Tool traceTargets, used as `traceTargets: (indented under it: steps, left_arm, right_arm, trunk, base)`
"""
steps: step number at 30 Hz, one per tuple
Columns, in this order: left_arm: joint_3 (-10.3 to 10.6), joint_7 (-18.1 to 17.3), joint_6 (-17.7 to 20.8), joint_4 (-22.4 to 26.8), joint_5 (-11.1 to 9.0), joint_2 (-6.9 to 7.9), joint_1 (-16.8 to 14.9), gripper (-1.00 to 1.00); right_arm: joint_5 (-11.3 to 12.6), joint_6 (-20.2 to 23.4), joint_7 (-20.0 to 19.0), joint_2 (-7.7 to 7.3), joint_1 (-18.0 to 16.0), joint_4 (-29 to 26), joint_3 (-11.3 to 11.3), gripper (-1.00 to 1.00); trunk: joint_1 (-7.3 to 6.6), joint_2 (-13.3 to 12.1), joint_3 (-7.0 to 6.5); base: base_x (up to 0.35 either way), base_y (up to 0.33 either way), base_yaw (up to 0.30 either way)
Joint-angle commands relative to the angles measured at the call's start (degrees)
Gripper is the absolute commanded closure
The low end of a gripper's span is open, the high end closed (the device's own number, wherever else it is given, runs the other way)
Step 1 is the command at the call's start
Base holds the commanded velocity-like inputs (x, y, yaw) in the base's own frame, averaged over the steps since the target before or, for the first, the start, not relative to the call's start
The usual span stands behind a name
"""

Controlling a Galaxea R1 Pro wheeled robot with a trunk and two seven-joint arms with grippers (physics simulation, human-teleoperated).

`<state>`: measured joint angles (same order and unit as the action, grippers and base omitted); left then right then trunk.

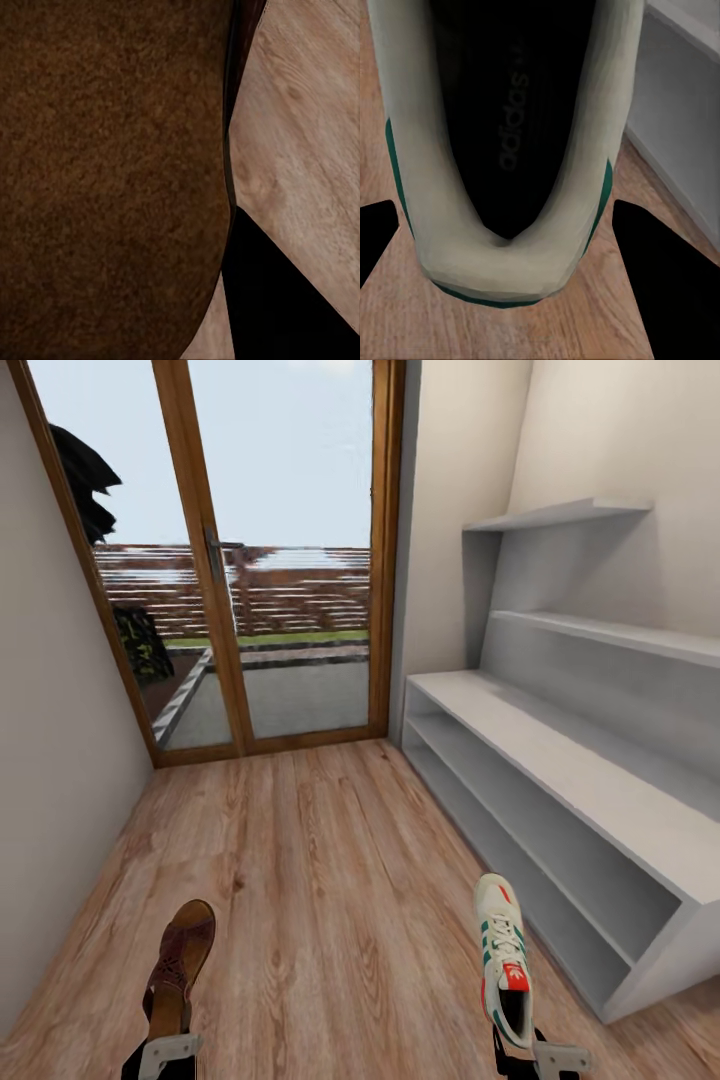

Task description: Pick up the two gym shoes and the two sandals from the corridor floor and place them onto the hallstand (shoe rack) in the corridor, making sure they are on the rack and not on the floor. Arrange them so the two gym shoes are next to each other and the two sandals are next to each other.

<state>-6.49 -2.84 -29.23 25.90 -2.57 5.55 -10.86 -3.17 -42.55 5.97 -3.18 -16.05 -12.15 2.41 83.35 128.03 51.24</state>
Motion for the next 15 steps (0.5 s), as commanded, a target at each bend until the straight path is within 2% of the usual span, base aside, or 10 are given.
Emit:
traceTargets:
  steps: [1, 8, 15]
  left_arm:
    - [-0.1, -0.2, -0.1, -0.1, -0.1, -0.01, 0.0, 1.00]
    - [-0.1, -0.2, -0.1, -0.1, -0.1, -0.01, 0.0, 1.00]
    - [-0.1, -0.2, -0.1, -0.1, -0.1, -0.01, 0.0, 1.00]
  right_arm:
    - [-0.3, -0.2, 0.2, 0.01, 0.0, 0.0, 0.2, 1.00]
    - [-0.3, -0.2, 0.2, 0.02, 0.0, 0.1, 0.3, 1.00]
    - [-0.3, -0.2, 0.2, 0.02, 0.0, 0.1, 0.2, 1.00]
  trunk:
    - [0.00, 0.0, 0.05]
    - [0.00, 0.0, 0.05]
    - [0.00, 0.0, 0.05]
  base:
    - [0.156, 0.282, 0.000]
    - [0.162, 0.283, -0.031]
    - [0.178, 0.283, -0.232]
